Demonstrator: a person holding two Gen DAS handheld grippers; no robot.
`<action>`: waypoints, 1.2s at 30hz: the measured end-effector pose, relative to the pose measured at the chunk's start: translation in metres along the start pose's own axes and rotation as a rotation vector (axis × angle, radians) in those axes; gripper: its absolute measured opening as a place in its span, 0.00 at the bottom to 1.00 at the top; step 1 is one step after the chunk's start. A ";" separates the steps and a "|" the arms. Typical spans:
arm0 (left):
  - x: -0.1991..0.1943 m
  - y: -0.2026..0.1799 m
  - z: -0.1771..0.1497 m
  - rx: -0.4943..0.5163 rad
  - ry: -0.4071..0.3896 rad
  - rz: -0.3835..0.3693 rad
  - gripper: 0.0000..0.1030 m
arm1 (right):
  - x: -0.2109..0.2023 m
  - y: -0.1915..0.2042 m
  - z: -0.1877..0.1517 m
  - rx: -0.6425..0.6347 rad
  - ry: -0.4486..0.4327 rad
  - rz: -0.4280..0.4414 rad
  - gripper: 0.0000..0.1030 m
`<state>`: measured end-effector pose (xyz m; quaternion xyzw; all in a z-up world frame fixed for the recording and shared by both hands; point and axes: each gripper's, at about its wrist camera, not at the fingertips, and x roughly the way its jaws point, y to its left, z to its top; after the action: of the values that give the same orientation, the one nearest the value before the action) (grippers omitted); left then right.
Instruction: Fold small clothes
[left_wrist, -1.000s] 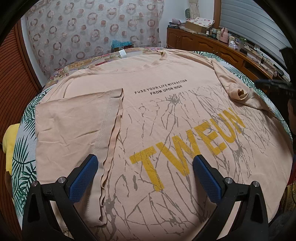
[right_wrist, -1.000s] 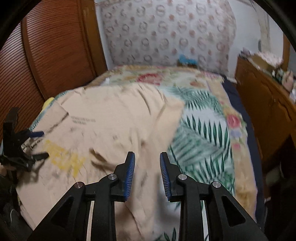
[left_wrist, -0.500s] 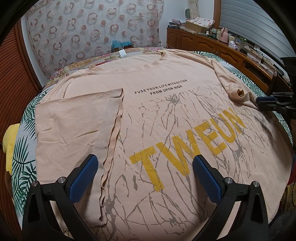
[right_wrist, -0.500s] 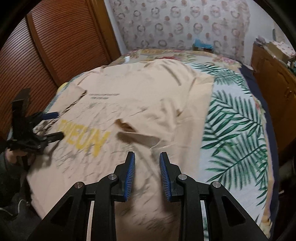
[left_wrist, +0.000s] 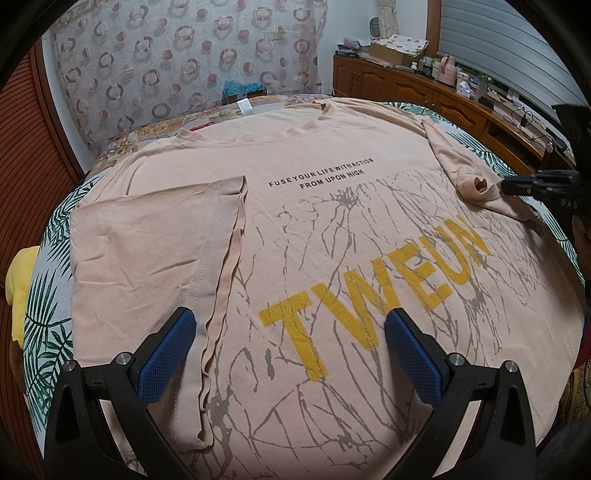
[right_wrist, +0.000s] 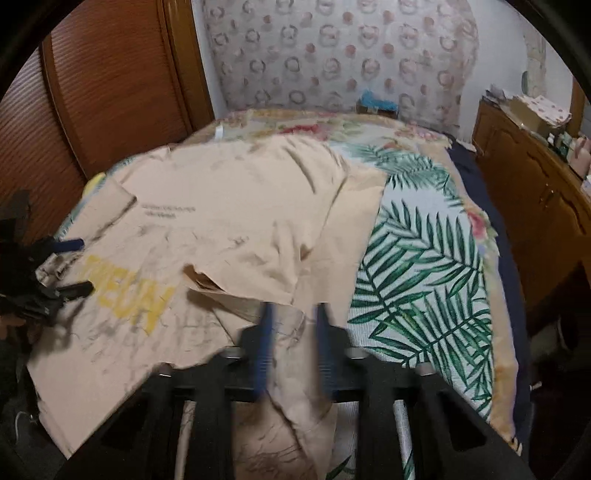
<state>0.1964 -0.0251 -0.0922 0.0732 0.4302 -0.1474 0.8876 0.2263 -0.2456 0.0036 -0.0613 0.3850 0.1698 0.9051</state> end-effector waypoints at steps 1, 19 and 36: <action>0.000 0.000 0.000 0.001 0.000 -0.001 1.00 | 0.000 0.004 -0.001 -0.005 -0.003 0.012 0.05; -0.053 0.004 0.008 -0.032 -0.143 0.004 1.00 | -0.031 0.031 -0.010 -0.100 -0.024 0.128 0.42; -0.045 0.051 0.003 -0.105 -0.120 0.074 1.00 | 0.030 0.032 0.025 -0.155 0.056 0.034 0.13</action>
<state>0.1896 0.0315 -0.0549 0.0334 0.3805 -0.0961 0.9192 0.2513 -0.2015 -0.0004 -0.1296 0.3969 0.2126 0.8834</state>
